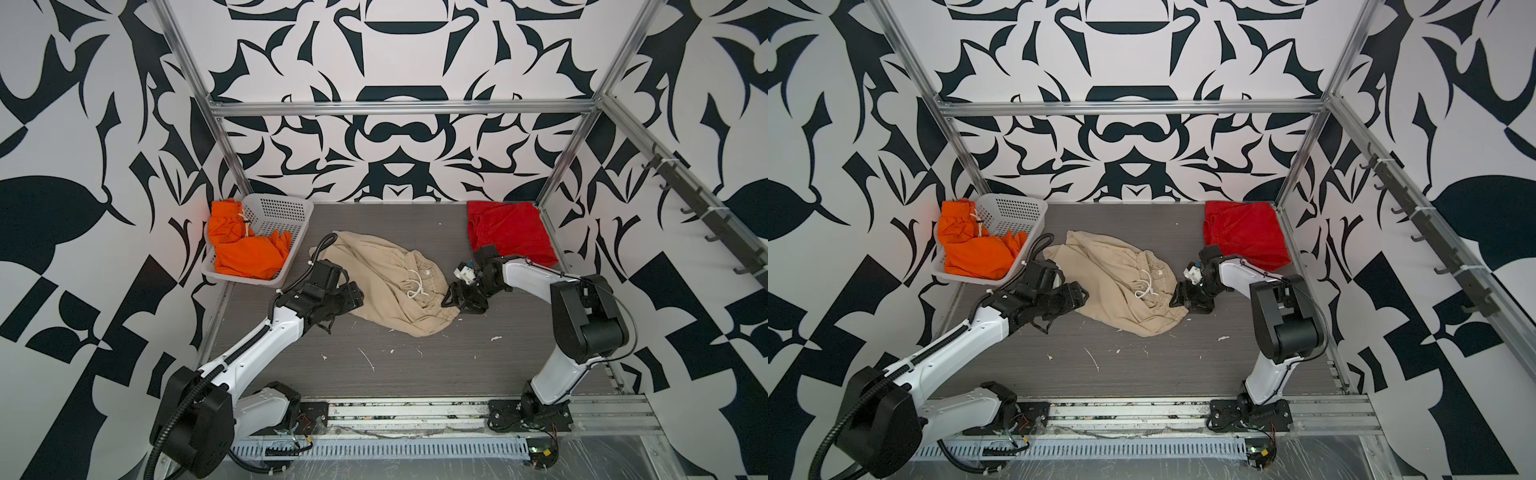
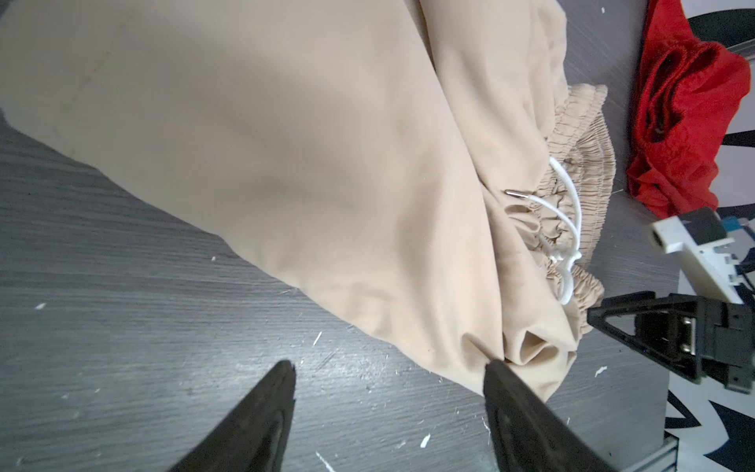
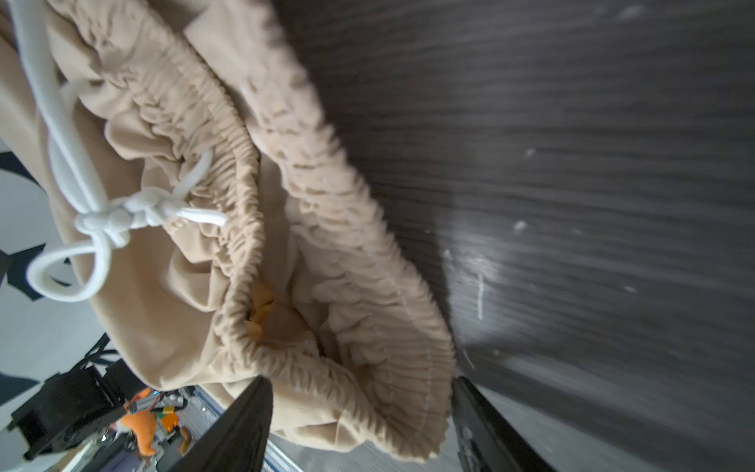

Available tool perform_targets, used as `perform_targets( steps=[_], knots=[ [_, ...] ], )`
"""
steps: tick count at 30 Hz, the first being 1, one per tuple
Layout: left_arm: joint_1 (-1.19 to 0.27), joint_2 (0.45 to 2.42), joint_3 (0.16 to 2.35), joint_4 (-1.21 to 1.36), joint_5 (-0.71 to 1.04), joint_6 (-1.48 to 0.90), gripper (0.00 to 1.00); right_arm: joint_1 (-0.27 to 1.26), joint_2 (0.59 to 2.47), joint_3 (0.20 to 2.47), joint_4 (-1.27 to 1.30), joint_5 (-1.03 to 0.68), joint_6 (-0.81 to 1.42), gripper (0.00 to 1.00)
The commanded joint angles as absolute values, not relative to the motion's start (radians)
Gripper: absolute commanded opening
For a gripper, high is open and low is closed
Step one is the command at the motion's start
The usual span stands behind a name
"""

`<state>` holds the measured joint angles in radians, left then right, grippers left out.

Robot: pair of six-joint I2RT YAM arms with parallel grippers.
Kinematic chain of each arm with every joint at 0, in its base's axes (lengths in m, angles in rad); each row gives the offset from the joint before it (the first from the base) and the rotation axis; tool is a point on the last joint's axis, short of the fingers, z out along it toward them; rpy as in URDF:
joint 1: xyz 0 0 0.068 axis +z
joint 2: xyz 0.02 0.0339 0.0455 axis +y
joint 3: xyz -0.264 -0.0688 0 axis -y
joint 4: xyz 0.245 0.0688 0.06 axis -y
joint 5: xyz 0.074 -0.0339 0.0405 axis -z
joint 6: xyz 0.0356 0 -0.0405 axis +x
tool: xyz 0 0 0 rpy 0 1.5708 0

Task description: Fold and stack the shorts

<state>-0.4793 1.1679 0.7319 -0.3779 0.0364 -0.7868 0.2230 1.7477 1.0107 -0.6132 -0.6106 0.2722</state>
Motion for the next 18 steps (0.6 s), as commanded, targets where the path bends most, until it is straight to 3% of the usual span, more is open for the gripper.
perform_targets(
  steps=[1, 6, 12, 15, 18],
  knots=[
    [-0.465, 1.167, 0.701, -0.341, 0.044, -0.836, 0.77, 0.222, 1.746, 1.053, -0.643, -0.689, 0.199, 0.71],
    [-0.425, 1.167, 0.664, -0.294, 0.073, -0.853, 0.77, 0.221, 1.700, 1.043, -0.692, -0.716, 0.126, 0.81],
    [-0.409, 1.200, 0.659, -0.273, 0.104, -0.858, 0.77, 0.222, 1.733, 1.042, -0.721, -0.663, 0.064, 0.82],
    [-0.408, 1.207, 0.658, -0.269, 0.109, -0.855, 0.76, 0.222, 1.766, 1.052, -0.727, -0.659, 0.052, 0.76],
    [-0.407, 1.206, 0.665, -0.252, 0.127, -0.852, 0.75, 0.222, 1.782, 1.052, -0.718, -0.691, 0.066, 0.63]
  ],
)
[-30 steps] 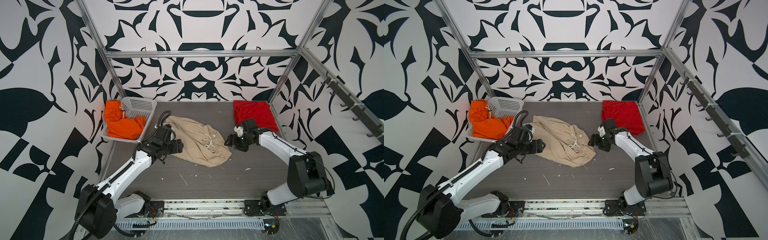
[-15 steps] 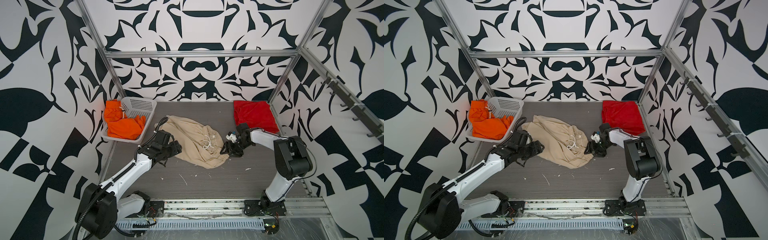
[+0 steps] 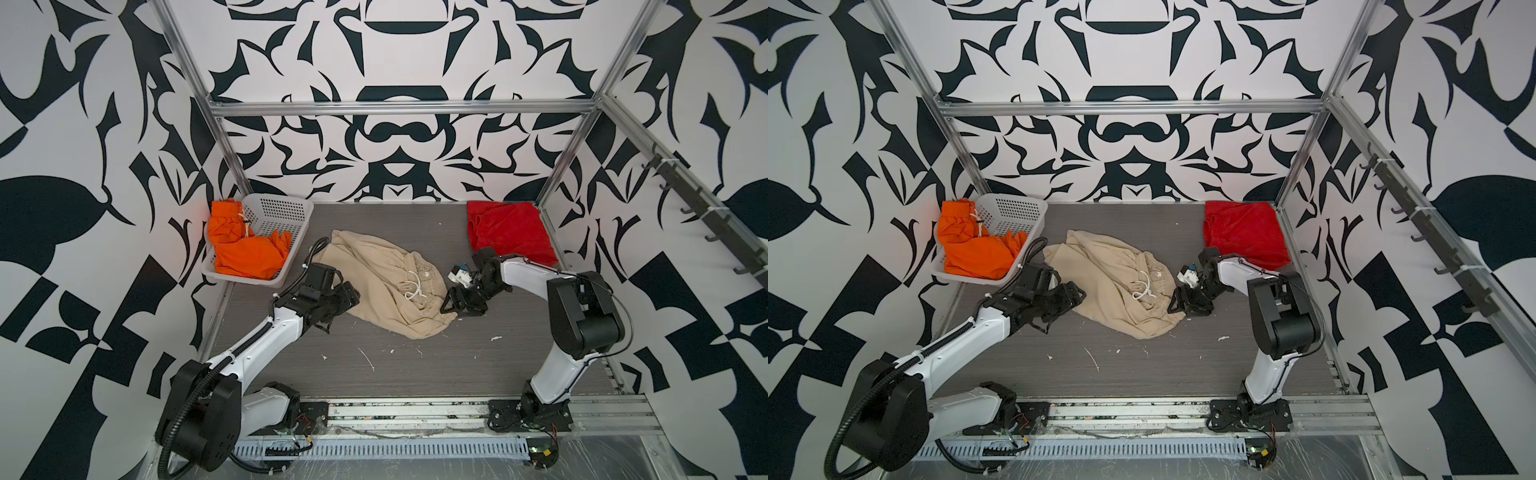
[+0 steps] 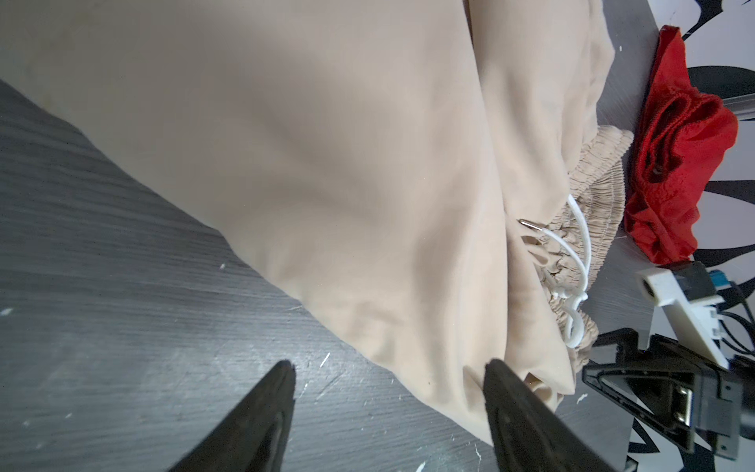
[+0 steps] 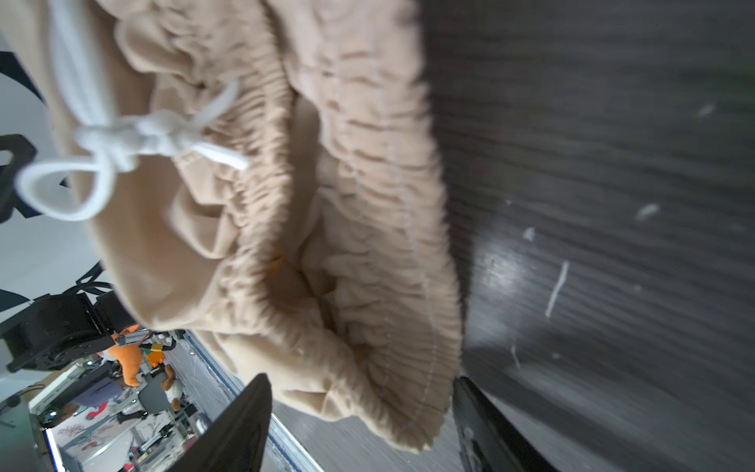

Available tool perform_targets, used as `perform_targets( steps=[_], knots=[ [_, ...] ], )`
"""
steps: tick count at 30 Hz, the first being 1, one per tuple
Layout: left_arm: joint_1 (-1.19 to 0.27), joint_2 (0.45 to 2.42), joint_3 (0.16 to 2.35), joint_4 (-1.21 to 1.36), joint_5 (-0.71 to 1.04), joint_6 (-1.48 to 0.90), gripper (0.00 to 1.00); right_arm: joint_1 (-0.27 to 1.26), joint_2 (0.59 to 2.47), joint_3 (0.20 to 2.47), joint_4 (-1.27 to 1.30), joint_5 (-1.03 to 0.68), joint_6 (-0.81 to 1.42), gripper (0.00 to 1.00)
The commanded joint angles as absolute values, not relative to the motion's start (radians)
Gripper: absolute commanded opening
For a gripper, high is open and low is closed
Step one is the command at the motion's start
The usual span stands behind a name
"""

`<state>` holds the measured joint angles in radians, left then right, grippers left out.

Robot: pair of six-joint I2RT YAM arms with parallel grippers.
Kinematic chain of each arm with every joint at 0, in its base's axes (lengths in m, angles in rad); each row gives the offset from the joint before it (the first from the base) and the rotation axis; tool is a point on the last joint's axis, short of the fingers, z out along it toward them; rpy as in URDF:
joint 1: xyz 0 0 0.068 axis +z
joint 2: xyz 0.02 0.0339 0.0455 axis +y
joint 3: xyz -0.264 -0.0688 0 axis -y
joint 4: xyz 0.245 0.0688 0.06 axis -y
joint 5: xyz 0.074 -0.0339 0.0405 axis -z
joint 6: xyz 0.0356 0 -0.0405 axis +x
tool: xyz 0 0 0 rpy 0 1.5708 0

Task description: Fold and stack the shorts

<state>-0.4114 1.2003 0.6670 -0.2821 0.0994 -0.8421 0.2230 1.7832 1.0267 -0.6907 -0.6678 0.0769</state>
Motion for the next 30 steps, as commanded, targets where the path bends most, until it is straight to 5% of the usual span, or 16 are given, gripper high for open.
perform_targets(
  steps=[1, 7, 16, 18, 22, 30],
  knots=[
    [-0.407, 1.206, 0.672, -0.232, 0.159, -0.837, 0.75, 0.222, 1.774, 1.050, -0.712, -0.701, 0.077, 0.54],
    [-0.483, 1.221, 0.749, -0.147, 0.217, -0.663, 0.74, 0.227, 1.659, 1.023, -0.633, -0.802, 0.193, 0.20],
    [-0.801, 1.398, 0.952, -0.115, 0.153, -0.238, 0.76, 0.262, 1.484, 0.991, -0.533, -0.778, 0.385, 0.01],
    [-0.863, 1.452, 0.986, -0.100, 0.134, -0.168, 0.76, 0.263, 1.465, 0.992, -0.543, -0.747, 0.409, 0.04],
    [-0.971, 1.580, 1.059, -0.124, 0.070, -0.028, 0.77, 0.237, 1.451, 0.981, -0.607, -0.645, 0.425, 0.26],
    [-1.103, 1.828, 1.216, -0.283, -0.084, 0.153, 0.80, 0.109, 1.400, 0.886, -0.560, -0.658, 0.482, 0.41]
  ],
)
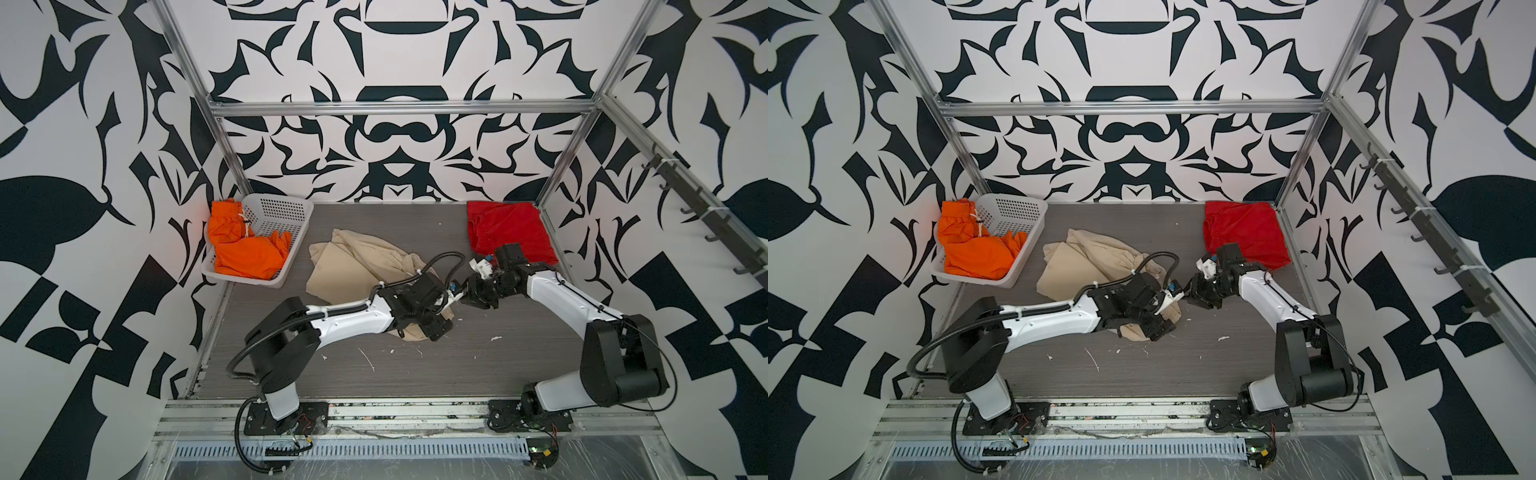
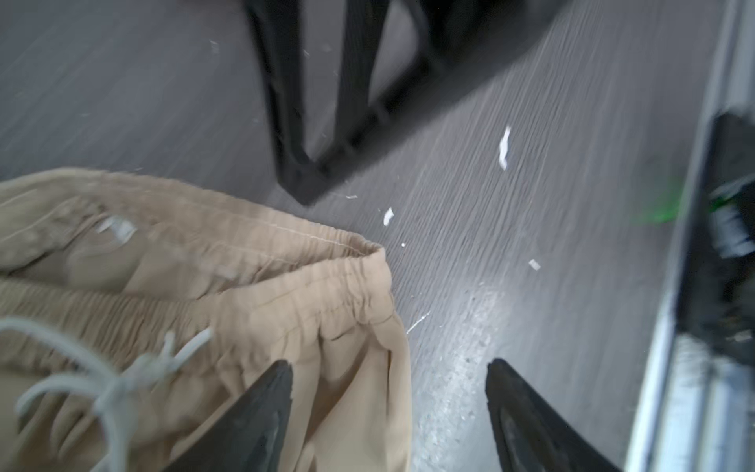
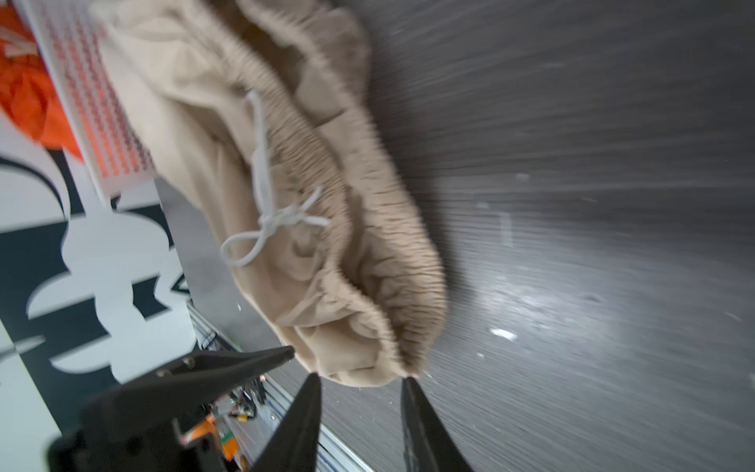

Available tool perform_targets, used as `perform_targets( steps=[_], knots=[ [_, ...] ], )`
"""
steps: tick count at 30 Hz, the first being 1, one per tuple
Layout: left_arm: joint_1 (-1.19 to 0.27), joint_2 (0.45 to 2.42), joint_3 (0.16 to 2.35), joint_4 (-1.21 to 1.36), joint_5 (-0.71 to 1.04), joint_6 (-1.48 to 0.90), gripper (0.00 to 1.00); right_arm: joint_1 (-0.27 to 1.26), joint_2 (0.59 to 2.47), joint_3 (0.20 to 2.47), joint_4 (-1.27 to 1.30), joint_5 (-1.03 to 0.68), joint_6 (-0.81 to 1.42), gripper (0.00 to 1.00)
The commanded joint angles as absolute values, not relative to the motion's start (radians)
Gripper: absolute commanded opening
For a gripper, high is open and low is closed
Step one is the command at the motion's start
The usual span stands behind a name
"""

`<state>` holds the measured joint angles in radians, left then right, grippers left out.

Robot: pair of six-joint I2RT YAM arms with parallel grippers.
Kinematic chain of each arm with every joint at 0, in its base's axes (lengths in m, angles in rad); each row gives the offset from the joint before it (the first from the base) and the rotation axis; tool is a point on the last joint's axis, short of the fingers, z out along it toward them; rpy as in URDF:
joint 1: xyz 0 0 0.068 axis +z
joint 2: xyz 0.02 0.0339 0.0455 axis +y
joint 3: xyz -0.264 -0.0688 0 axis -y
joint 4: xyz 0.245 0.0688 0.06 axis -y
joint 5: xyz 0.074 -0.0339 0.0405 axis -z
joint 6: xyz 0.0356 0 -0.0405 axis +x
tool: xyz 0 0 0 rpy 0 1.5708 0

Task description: Fold and stack the shorts

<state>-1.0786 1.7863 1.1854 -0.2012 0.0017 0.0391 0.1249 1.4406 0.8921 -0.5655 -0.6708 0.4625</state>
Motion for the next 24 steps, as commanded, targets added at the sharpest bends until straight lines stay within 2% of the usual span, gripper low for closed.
perform_targets(
  steps=[1, 4, 6, 8, 13, 15, 18, 24],
  knots=[
    [-1.107, 1.850, 1.219, -0.281, -0.114, 0.155, 0.81, 0.104, 1.396, 0.879, -0.560, -0.660, 0.483, 0.44],
    [-1.109, 1.889, 1.223, -0.281, -0.175, 0.140, 0.80, 0.098, 1.383, 0.862, -0.558, -0.644, 0.483, 0.48],
    [-1.108, 1.899, 1.216, -0.274, -0.204, 0.122, 0.75, 0.096, 1.380, 0.852, -0.557, -0.639, 0.487, 0.51],
    [-1.109, 1.901, 1.201, -0.253, -0.225, 0.108, 0.63, 0.097, 1.383, 0.847, -0.555, -0.652, 0.492, 0.55],
    [-1.108, 1.894, 1.176, -0.222, -0.260, 0.058, 0.21, 0.097, 1.390, 0.826, -0.520, -0.700, 0.540, 0.66],
    [-1.108, 1.865, 1.151, -0.188, -0.244, 0.046, 0.08, 0.102, 1.396, 0.814, -0.502, -0.732, 0.564, 0.71],
    [-1.100, 1.782, 1.065, -0.062, -0.146, 0.038, 0.05, 0.114, 1.407, 0.802, -0.484, -0.768, 0.594, 0.80],
    [-1.085, 1.679, 0.948, 0.098, -0.080, 0.013, 0.05, 0.158, 1.416, 0.755, -0.367, -0.820, 0.708, 0.84]
  ],
)
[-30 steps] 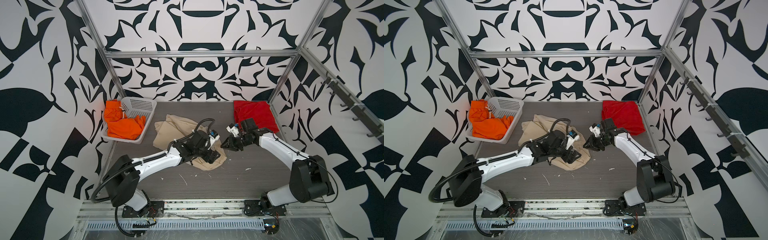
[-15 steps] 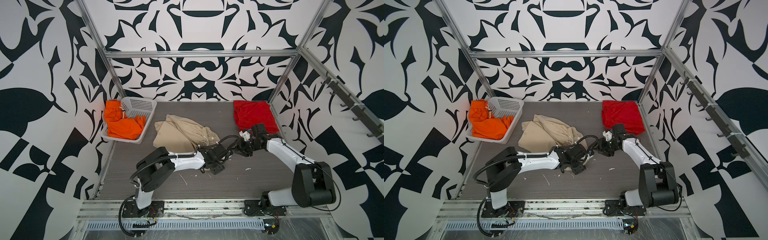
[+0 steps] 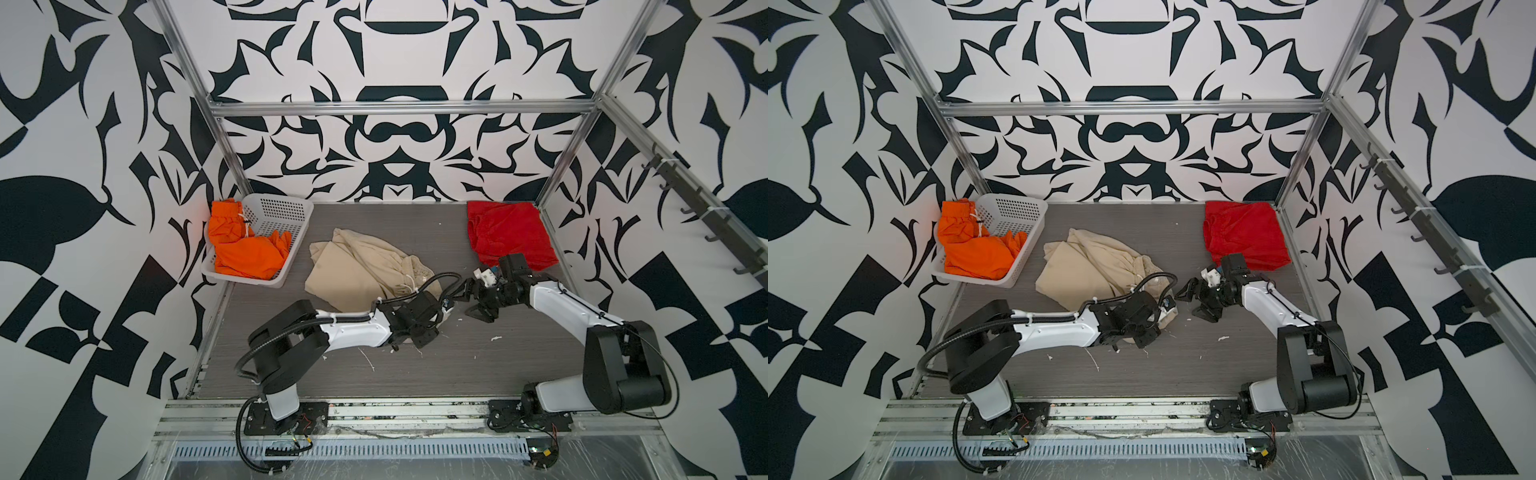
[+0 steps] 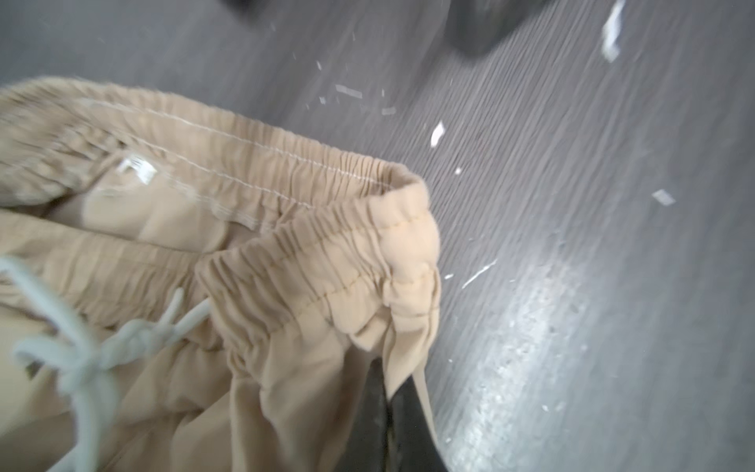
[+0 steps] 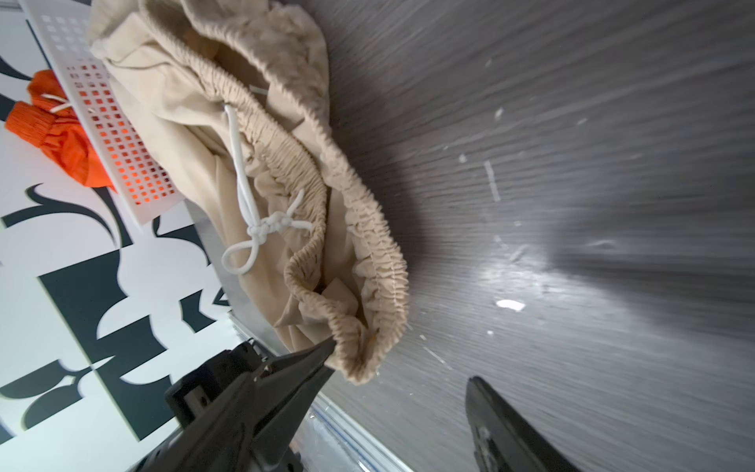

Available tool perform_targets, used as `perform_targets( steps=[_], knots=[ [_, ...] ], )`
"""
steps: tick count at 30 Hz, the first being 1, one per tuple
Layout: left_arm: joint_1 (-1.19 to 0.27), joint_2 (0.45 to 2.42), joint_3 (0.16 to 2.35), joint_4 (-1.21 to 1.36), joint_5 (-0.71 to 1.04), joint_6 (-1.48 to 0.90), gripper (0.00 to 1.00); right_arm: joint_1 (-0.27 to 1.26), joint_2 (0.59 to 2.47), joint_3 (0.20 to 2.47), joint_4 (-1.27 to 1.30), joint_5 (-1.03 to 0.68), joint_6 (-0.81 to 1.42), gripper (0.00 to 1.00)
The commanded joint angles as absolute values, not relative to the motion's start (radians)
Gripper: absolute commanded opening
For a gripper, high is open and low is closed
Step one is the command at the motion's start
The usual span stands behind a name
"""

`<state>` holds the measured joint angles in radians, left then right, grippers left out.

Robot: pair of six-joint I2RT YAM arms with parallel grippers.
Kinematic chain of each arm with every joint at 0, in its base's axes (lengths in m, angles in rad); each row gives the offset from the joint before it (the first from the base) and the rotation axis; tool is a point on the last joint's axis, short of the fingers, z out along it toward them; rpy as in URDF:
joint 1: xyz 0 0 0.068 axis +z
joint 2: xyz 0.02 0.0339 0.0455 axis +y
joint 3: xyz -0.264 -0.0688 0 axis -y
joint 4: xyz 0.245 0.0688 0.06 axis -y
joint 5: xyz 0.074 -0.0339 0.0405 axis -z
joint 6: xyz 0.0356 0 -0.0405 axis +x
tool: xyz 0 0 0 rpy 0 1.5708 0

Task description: Fold and stack the shorts

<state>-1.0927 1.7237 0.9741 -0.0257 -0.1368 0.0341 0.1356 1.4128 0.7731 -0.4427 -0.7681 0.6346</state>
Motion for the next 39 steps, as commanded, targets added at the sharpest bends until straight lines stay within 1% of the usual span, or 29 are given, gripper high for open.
perform_targets(
  steps=[1, 7, 12, 14, 18, 22, 24, 26, 28, 29, 30, 31, 32, 34, 35, 36, 39],
  knots=[
    [-1.085, 1.673, 0.942, 0.104, -0.075, 0.016, 0.05, 0.172, 1.426, 0.753, -0.348, -0.830, 0.724, 0.84],
    [-1.085, 1.669, 0.933, 0.122, -0.035, 0.021, 0.05, 0.240, 1.471, 0.726, -0.204, -0.864, 0.828, 0.84],
    [-1.085, 1.670, 0.932, 0.113, -0.015, 0.049, 0.07, 0.268, 1.505, 0.732, -0.175, -0.897, 0.837, 0.80],
    [-1.085, 1.670, 0.934, 0.100, -0.008, 0.060, 0.08, 0.267, 1.514, 0.739, -0.199, -0.900, 0.804, 0.78],
    [-1.086, 1.660, 0.927, 0.086, -0.011, 0.070, 0.10, 0.267, 1.543, 0.788, -0.349, -0.907, 0.650, 0.72],
    [-1.085, 1.649, 0.917, 0.081, -0.012, 0.086, 0.11, 0.267, 1.586, 0.826, -0.434, -0.960, 0.532, 0.67],
    [-1.085, 1.646, 0.917, 0.075, -0.017, 0.091, 0.11, 0.267, 1.606, 0.845, -0.466, -0.962, 0.496, 0.63],
    [-1.086, 1.644, 0.919, 0.071, -0.016, 0.093, 0.11, 0.267, 1.622, 0.857, -0.474, -0.963, 0.480, 0.55],
    [-1.085, 1.644, 0.920, 0.068, -0.021, 0.092, 0.12, 0.267, 1.634, 0.868, -0.466, -0.955, 0.474, 0.37],
    [-1.085, 1.642, 0.922, 0.064, -0.031, 0.086, 0.15, 0.268, 1.634, 0.871, -0.465, -0.942, 0.474, 0.30],
    [-1.085, 1.639, 0.927, 0.053, -0.052, 0.073, 0.22, 0.267, 1.626, 0.874, -0.465, -0.923, 0.478, 0.22],
    [-1.082, 1.632, 0.936, 0.035, -0.071, 0.049, 0.33, 0.264, 1.613, 0.877, -0.458, -0.902, 0.485, 0.17],
    [-1.073, 1.624, 0.940, 0.018, -0.085, 0.019, 0.39, 0.258, 1.597, 0.873, -0.451, -0.882, 0.496, 0.14],
    [-1.038, 1.595, 0.949, -0.028, -0.113, -0.077, 0.57, 0.234, 1.546, 0.853, -0.423, -0.817, 0.535, 0.10],
    [-1.018, 1.573, 0.950, -0.050, -0.116, -0.119, 0.64, 0.222, 1.522, 0.840, -0.410, -0.782, 0.555, 0.09],
    [-0.996, 1.545, 0.948, -0.078, -0.135, -0.175, 0.67, 0.208, 1.493, 0.821, -0.400, -0.738, 0.577, 0.08],
    [-0.911, 1.453, 0.936, -0.183, -0.195, -0.357, 0.69, 0.197, 1.433, 0.770, -0.382, -0.625, 0.618, 0.06]
  ],
)
